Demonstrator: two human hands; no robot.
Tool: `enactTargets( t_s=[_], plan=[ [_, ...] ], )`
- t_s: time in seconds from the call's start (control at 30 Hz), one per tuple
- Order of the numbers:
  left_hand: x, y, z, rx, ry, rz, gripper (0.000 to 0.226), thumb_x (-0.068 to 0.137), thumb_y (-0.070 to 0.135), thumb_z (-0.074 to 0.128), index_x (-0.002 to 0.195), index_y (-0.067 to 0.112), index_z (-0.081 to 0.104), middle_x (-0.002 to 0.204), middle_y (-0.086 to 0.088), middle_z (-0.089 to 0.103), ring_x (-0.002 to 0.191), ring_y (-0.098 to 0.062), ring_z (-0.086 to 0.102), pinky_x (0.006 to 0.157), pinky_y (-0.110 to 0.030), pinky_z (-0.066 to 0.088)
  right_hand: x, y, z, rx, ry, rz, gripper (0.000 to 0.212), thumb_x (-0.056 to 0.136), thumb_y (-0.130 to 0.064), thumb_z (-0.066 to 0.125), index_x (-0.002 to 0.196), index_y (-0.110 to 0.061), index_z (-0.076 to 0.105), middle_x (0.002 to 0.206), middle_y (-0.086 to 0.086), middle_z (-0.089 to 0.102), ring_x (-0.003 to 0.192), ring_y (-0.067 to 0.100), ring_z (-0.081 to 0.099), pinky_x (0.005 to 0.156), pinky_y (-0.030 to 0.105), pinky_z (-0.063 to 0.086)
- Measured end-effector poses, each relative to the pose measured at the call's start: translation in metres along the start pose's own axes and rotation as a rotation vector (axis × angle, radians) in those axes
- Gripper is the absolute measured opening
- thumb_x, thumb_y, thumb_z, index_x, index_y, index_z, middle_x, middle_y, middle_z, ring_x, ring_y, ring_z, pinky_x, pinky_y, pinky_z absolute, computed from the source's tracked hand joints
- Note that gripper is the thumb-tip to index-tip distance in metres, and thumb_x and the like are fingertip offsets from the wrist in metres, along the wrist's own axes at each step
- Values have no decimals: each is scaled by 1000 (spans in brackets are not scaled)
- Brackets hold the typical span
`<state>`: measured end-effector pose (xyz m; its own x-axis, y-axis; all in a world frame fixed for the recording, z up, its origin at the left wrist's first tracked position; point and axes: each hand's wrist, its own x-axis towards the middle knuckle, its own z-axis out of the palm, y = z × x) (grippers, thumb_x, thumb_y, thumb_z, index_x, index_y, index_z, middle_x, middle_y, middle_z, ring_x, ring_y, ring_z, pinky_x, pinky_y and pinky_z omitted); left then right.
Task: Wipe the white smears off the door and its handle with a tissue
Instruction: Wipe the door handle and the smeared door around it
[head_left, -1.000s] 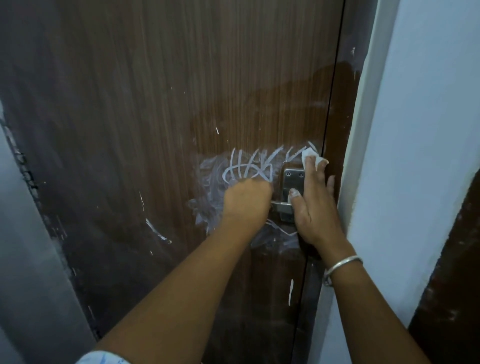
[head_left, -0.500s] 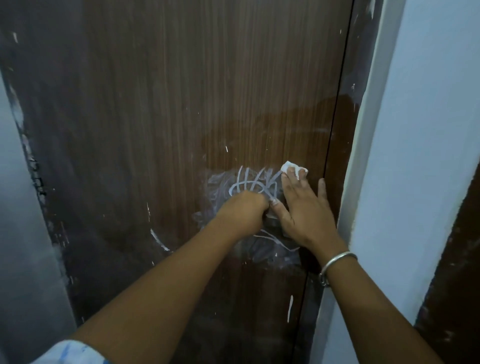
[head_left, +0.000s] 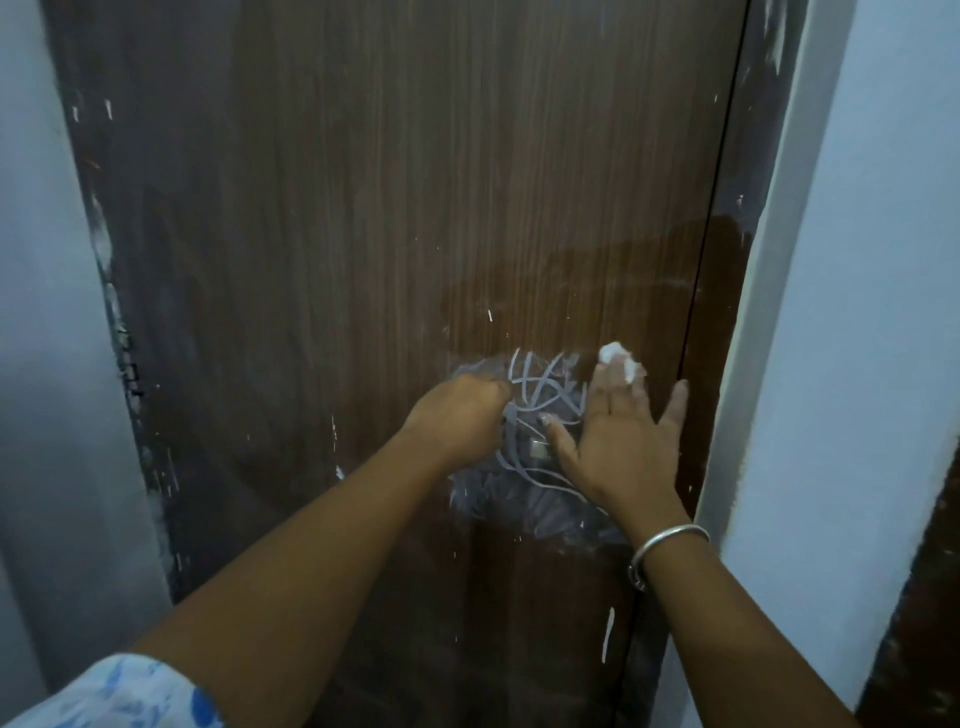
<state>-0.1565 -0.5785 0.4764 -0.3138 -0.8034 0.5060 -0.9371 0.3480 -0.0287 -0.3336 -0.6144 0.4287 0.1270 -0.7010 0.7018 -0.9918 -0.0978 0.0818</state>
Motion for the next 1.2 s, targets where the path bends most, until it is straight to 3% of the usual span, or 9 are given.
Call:
enactTargets(
  t_s=[0.13,0.3,0.47,0.6,0.77,0.9,1.0,1.07,1.2],
  plan=[
    [-5,-3,-5,1,-30,-20,27,89,18,49,113,7,55,115,-14,57,99,-31,57,77,-37,46,4,-14,-1,74,-11,91,99,82,-74,12,146,2,9,154,25,5,141,41,5,114,50,-4],
    [-5,-6,0,13,-40,-62,30,89,15,48,117,7,52,118,-14,55,101,-31,56,80,-38,47,6,-16,-3,-23,-76,-40,100,82,-72,20,144,5,11,151,31,12,139,44,16,115,49,7],
    [-2,-9,1,-5,-26,-72,32,87,12,51,119,6,52,120,-13,53,107,-29,53,86,-37,47,4,-15,-10,-36,-48,18,93,85,-66,31,140,8,24,145,32,27,133,40,33,110,47,23],
    [-2,-11,2,5,-34,-78,33,87,13,51,119,7,50,122,-12,52,109,-30,52,86,-37,46,8,-26,-5,38,-85,48,93,86,-64,33,142,9,16,148,33,19,136,43,24,113,48,14],
    [-3,-15,4,26,-51,-84,33,88,14,50,121,8,49,124,-12,51,110,-28,51,89,-40,48,5,-23,8,46,-61,-140,90,87,-63,30,145,2,11,153,25,15,141,37,15,117,44,6],
    [-1,-16,4,18,-46,-90,34,88,13,50,121,7,49,122,-12,51,109,-29,51,88,-40,48,0,-27,12,52,-6,-61,98,82,-70,29,145,2,9,153,25,13,142,37,11,115,45,2],
    [1,-19,6,15,-48,-80,35,86,10,51,120,6,48,119,-11,50,108,-28,50,87,-38,47,4,-40,14,90,19,-45,103,78,-70,40,143,6,17,149,28,20,140,40,16,114,46,2],
    [4,-22,6,3,-51,-68,35,86,11,53,121,7,47,119,-11,48,110,-28,49,88,-37,46,8,-44,17,102,-3,-158,102,77,-67,45,145,2,13,152,25,17,141,38,13,115,45,-1],
    [17,-30,1,7,-81,-6,58,89,12,52,142,9,28,150,-11,29,138,-26,27,113,-35,27,11,-43,21,126,19,-192,93,82,-62,44,146,-1,15,152,21,21,142,35,14,114,42,1]
  ],
)
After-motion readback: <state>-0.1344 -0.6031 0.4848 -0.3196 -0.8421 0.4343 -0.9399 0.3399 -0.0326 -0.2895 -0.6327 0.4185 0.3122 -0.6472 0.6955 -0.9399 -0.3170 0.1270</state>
